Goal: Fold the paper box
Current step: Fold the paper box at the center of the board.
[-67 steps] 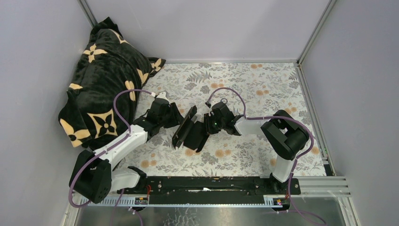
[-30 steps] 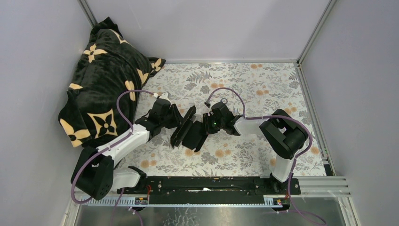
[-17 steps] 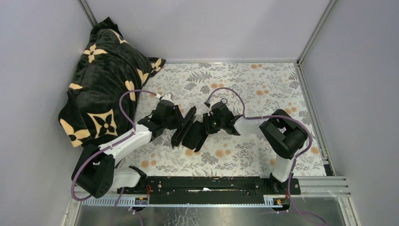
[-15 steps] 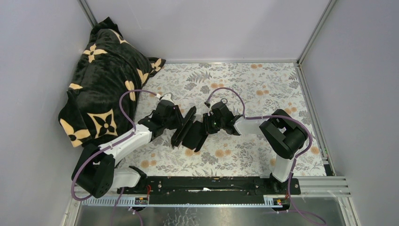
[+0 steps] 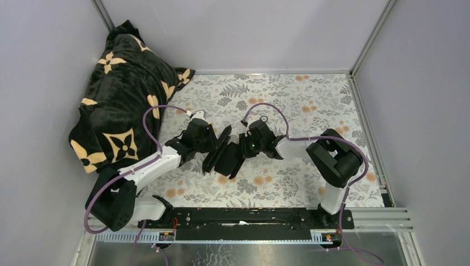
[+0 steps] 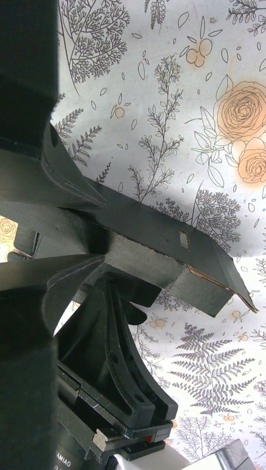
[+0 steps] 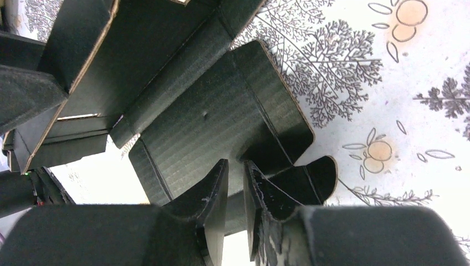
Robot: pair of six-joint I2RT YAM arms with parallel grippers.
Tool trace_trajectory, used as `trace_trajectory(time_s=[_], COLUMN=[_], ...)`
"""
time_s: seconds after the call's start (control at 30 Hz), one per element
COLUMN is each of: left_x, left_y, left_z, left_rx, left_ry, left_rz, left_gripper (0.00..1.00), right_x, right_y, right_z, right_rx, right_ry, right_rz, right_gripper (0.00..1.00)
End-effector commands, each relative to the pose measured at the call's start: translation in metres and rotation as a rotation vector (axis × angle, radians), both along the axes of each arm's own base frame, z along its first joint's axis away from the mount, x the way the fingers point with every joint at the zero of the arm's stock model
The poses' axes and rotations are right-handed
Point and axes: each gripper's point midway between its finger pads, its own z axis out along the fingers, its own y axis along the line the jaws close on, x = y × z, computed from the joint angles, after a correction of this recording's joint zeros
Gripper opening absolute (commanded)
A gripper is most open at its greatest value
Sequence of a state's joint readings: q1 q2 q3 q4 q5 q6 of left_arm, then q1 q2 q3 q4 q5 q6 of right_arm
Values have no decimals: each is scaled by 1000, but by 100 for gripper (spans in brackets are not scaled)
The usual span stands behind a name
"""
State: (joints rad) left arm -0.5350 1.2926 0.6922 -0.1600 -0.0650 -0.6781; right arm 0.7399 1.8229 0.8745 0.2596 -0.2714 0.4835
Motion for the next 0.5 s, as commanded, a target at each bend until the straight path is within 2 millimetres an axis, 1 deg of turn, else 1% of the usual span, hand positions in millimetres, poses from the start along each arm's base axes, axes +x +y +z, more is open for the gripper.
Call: trace_trajectory(time_s=[0.0,0.23,0.47], left_x=[2,1,1], left_y=[5,5,4], left_z=[-5,-5,-5], left_rx=[52,53,49], left_ry=[5,5,5], left_rz=[4,3,1], left_gripper=[41,41,41], right_x=[-53,-50,-37], right_y=[-58,-49,-37], right_z=[-48,-20,18], right_rx=[-271,-213,-175], right_ry=[188,159,94], right_rz=[11,24,46], right_gripper=[26,31,33])
